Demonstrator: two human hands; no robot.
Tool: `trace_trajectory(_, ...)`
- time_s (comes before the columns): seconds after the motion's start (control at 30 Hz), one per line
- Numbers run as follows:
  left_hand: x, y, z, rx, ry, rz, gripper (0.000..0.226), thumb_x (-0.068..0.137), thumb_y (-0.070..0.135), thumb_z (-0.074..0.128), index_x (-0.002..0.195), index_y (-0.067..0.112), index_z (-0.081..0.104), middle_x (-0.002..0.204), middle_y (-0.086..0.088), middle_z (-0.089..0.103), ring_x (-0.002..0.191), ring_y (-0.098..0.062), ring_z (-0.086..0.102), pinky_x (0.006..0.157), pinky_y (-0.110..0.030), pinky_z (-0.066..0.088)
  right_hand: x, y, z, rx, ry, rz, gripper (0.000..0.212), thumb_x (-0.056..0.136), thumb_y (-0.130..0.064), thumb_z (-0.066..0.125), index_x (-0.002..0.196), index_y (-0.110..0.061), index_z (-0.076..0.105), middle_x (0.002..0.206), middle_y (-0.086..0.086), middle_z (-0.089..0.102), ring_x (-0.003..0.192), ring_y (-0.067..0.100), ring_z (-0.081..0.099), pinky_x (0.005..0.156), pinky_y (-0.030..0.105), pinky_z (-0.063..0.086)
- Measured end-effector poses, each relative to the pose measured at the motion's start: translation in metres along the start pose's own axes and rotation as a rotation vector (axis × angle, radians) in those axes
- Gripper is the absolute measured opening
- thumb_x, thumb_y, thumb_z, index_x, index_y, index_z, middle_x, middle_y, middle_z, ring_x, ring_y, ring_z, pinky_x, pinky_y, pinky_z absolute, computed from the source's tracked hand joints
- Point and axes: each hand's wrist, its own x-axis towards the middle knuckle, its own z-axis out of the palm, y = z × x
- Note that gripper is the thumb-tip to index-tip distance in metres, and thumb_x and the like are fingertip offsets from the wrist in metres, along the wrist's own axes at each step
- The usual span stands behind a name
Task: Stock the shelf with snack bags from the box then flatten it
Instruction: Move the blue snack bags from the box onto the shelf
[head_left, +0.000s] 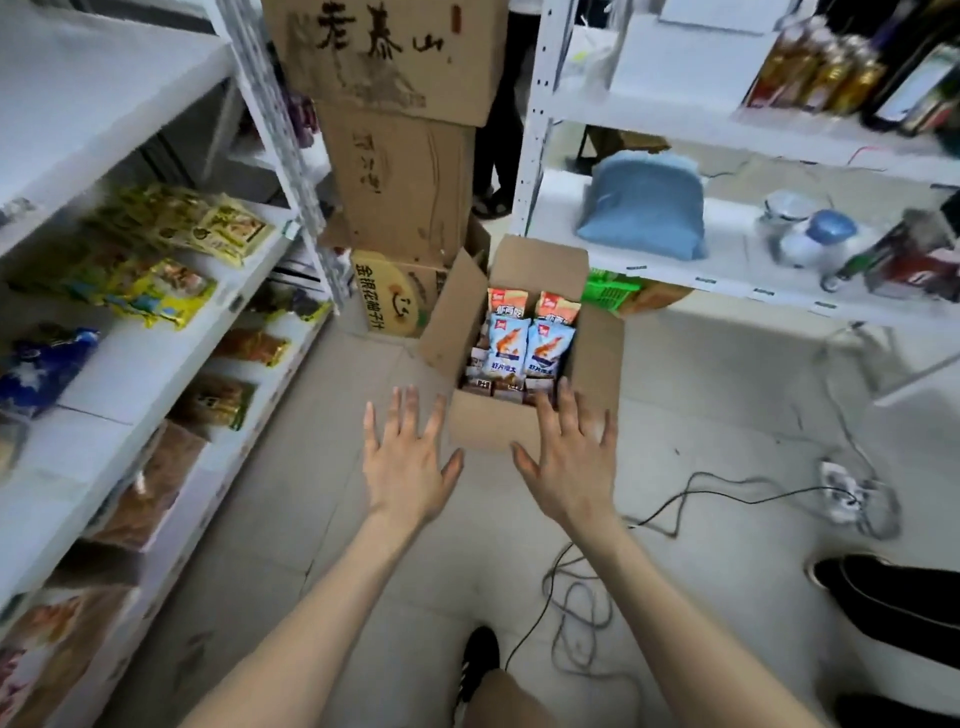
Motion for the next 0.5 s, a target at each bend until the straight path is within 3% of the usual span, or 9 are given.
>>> trace_trajectory(0.13,0.036,0.033,0.018,0.036,-0.038,0.078,0.073,0.095,0.058,0.035,0.156,0.022,0.014,0.162,-0.015,0.015,0.15,-0.033,0.011,0.119,-0.052,-0.002,0.025,0.033,0.019,0.017,-0.018,0.073,0.072,0.088,-0.058,0.036,0.145,-0.015,0.045,0.148,0.015,0.047,0.133,0.036,0.048,0.102,0.061,0.039)
trace_trajectory(0.3,0.077,0.058,0.041,0.063,-0.089,0.153,0.075,0.096,0.059,0.03,0.157,0.022,0.007,0.163,-0.015,0.013,0.151,-0.032,0.008,0.119,-0.051,0.001,0.055,0.065,0.049,0.015,-0.117,0.133,0.075,0.097,-0.06,0.032,0.157,-0.021,0.009,0.164,0.011,0.011,0.151,0.03,0.013,0.118,0.057,0.009)
trace_trajectory(0.4,0.105,0.065,0.056,0.025,-0.111,0.186,0.075,0.096,0.059,0.032,0.157,0.021,0.011,0.162,-0.015,0.016,0.15,-0.032,0.01,0.12,-0.051,0.004,0.075,0.075,0.063,0.038,-0.138,0.186,0.075,0.097,-0.06,0.031,0.157,-0.02,0.012,0.164,0.01,0.012,0.15,0.029,0.015,0.118,0.056,0.01)
trace_trajectory(0.5,0.142,0.07,0.068,0.021,-0.16,0.223,0.074,0.097,0.058,0.03,0.157,0.022,0.004,0.164,-0.014,0.009,0.151,-0.031,0.004,0.121,-0.051,0.001,0.102,0.082,0.076,0.051,-0.208,0.232,0.076,0.097,-0.061,0.026,0.157,-0.021,0.002,0.165,0.008,0.003,0.152,0.027,0.007,0.119,0.054,0.005)
